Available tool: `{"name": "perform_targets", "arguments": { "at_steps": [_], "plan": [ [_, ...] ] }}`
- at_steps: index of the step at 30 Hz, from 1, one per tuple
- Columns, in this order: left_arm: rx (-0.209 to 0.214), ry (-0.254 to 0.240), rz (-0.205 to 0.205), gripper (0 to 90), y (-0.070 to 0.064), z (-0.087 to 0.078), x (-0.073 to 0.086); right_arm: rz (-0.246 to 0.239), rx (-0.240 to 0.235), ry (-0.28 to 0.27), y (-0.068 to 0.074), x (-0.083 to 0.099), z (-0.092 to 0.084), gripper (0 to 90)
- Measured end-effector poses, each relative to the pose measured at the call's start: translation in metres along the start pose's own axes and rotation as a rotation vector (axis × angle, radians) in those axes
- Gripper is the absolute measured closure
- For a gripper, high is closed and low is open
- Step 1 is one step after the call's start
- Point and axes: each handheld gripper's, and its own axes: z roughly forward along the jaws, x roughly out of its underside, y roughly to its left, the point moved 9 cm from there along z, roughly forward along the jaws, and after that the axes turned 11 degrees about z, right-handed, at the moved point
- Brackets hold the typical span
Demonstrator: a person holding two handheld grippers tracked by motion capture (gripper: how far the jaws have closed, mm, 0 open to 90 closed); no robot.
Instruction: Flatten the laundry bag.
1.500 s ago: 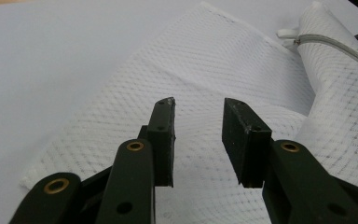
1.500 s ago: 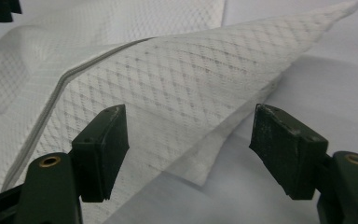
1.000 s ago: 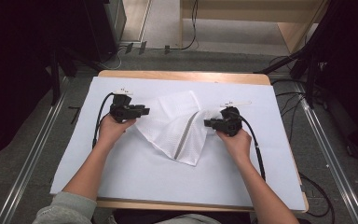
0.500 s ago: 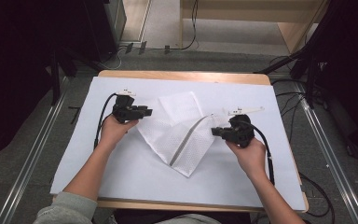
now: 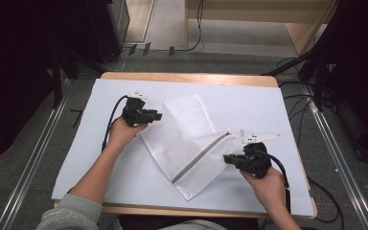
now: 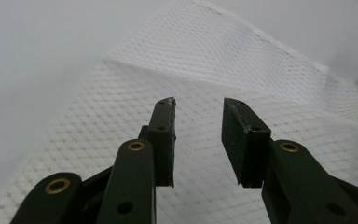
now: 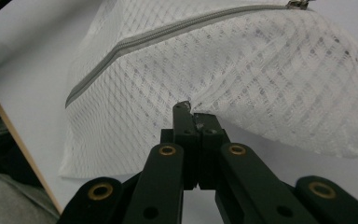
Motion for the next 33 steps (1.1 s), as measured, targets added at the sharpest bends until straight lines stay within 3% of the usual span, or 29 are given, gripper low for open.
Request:
{"name": "perform_targets", "arguments": {
  "at_steps": [3,7,8,12,14,25,28,30,33],
  "plan": [
    [0.0,0.003,0.0,66.1,-0.001,0.003,-0.001,0.004,-0.006,0.011,0.003,0.01,-0.001,89.8],
    [0.006,0.01,0.009,66.1,-0.001,0.004,-0.002,0.002,-0.01,0.013,0.005,0.014,-0.003,82.7],
    [0.002,0.006,0.009,66.1,0.0,0.003,-0.002,-0.012,-0.01,-0.001,0.007,0.014,-0.008,77.8],
    [0.002,0.006,0.004,66.1,0.002,0.002,-0.001,-0.025,-0.013,-0.042,0.009,0.008,-0.019,76.5],
    [0.0,0.009,-0.003,66.0,0.002,0.001,-0.001,-0.028,-0.015,-0.085,0.01,-0.005,-0.03,76.9],
    [-0.004,0.01,-0.002,65.9,0.002,-0.003,0.002,-0.064,-0.011,-0.134,0.012,-0.052,-0.044,86.6],
    [-0.007,0.006,-0.004,65.9,0.001,-0.005,0.003,-0.068,0.017,-0.132,-0.003,-0.07,-0.034,90.0],
    [-0.004,0.004,-0.003,65.9,0.001,-0.006,0.003,-0.063,0.009,-0.127,-0.008,-0.074,-0.029,90.0],
    [-0.006,0.002,-0.009,65.9,0.002,-0.008,0.004,-0.032,0.027,-0.099,-0.032,-0.084,-0.01,90.0]
  ]
}}
